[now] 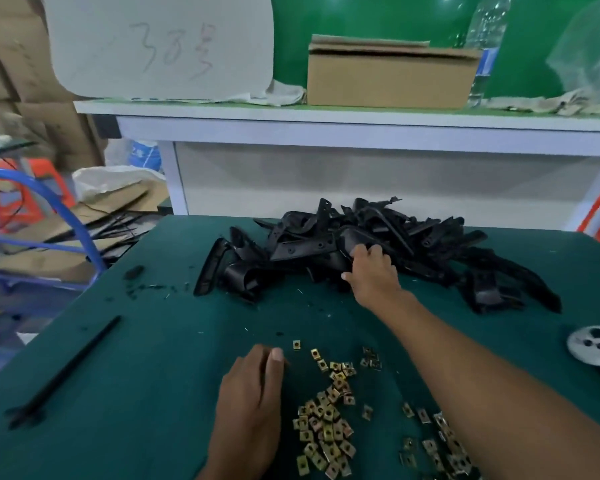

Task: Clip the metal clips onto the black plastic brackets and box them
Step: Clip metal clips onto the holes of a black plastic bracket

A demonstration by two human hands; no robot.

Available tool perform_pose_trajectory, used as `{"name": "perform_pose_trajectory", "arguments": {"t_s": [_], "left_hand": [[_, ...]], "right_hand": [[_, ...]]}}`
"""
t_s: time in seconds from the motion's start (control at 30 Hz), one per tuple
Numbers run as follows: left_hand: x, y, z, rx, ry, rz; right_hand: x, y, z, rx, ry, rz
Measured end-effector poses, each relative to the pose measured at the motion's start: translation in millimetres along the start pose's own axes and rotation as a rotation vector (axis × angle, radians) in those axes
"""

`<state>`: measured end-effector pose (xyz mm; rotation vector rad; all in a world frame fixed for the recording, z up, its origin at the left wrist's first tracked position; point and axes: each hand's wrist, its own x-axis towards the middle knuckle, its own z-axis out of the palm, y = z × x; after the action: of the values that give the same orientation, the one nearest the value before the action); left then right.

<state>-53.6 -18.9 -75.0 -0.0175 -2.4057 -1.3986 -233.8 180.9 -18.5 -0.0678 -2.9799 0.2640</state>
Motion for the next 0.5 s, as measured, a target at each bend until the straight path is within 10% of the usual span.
{"name": "perform_pose_trajectory", "arguments": {"t_s": [0.5], "left_hand": [[-2, 1, 2, -0.056, 0.0, -0.025]], "right_hand": [[-60, 69, -31, 0.187, 0.541, -0.226]]}}
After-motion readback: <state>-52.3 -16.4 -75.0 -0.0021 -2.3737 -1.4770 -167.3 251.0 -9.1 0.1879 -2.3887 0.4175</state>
